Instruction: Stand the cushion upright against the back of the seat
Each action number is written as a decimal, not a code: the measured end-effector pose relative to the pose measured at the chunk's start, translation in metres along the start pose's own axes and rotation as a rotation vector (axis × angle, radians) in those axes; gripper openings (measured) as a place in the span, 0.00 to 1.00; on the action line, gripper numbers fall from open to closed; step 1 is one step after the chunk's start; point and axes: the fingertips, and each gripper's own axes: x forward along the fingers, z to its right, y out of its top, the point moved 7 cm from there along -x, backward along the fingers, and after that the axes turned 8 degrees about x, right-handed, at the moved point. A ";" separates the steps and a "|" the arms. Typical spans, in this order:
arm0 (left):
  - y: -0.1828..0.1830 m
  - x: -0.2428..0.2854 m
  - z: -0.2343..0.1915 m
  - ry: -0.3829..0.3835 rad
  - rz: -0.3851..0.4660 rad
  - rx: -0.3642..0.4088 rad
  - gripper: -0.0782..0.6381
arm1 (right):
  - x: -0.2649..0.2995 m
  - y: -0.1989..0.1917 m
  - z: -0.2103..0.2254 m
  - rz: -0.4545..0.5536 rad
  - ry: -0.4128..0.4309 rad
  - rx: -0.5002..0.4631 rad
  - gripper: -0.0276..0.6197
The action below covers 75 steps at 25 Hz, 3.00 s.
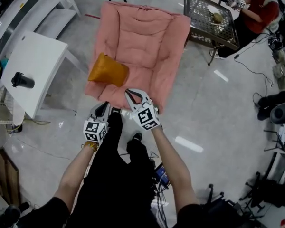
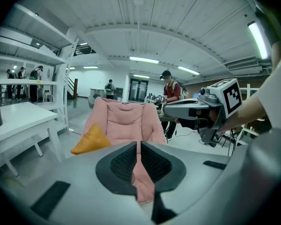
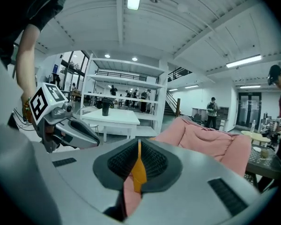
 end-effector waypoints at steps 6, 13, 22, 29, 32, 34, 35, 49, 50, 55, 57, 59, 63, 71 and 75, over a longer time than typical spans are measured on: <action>-0.031 0.035 -0.035 -0.006 -0.035 -0.043 0.13 | 0.056 -0.025 0.013 -0.085 0.045 -0.031 0.07; -0.076 0.076 -0.076 0.010 -0.080 -0.098 0.20 | 0.114 -0.060 0.044 -0.174 0.060 -0.046 0.07; -0.128 0.141 -0.112 -0.030 -0.086 -0.150 0.32 | 0.195 -0.105 0.073 -0.249 0.109 -0.101 0.10; -0.156 0.190 -0.129 -0.031 -0.092 -0.186 0.42 | 0.245 -0.140 0.100 -0.315 0.193 -0.124 0.35; -0.172 0.208 -0.136 -0.040 -0.098 -0.219 0.47 | 0.264 -0.155 0.110 -0.343 0.224 -0.136 0.40; -0.184 0.219 -0.141 -0.050 -0.099 -0.232 0.49 | 0.280 -0.164 0.116 -0.351 0.245 -0.138 0.43; -0.190 0.223 -0.144 -0.049 -0.098 -0.236 0.50 | 0.288 -0.169 0.118 -0.356 0.257 -0.141 0.44; -0.226 0.265 -0.172 0.018 -0.080 -0.301 0.57 | 0.356 -0.211 0.143 -0.514 0.540 -0.289 0.56; -0.226 0.265 -0.173 0.022 -0.075 -0.303 0.57 | 0.360 -0.212 0.144 -0.526 0.559 -0.304 0.56; -0.230 0.266 -0.172 0.044 -0.067 -0.331 0.57 | 0.380 -0.219 0.148 -0.564 0.642 -0.326 0.57; -0.233 0.267 -0.172 0.056 -0.072 -0.353 0.57 | 0.388 -0.220 0.149 -0.574 0.668 -0.315 0.58; -0.237 0.270 -0.175 0.065 -0.074 -0.374 0.57 | 0.396 -0.221 0.149 -0.583 0.694 -0.301 0.60; -0.245 0.275 -0.186 0.077 -0.069 -0.389 0.57 | 0.413 -0.226 0.145 -0.602 0.747 -0.283 0.61; -0.252 0.279 -0.191 0.094 -0.066 -0.442 0.57 | 0.433 -0.237 0.139 -0.672 0.906 -0.230 0.64; -0.253 0.285 -0.196 0.109 -0.057 -0.474 0.57 | 0.443 -0.240 0.135 -0.696 0.966 -0.222 0.64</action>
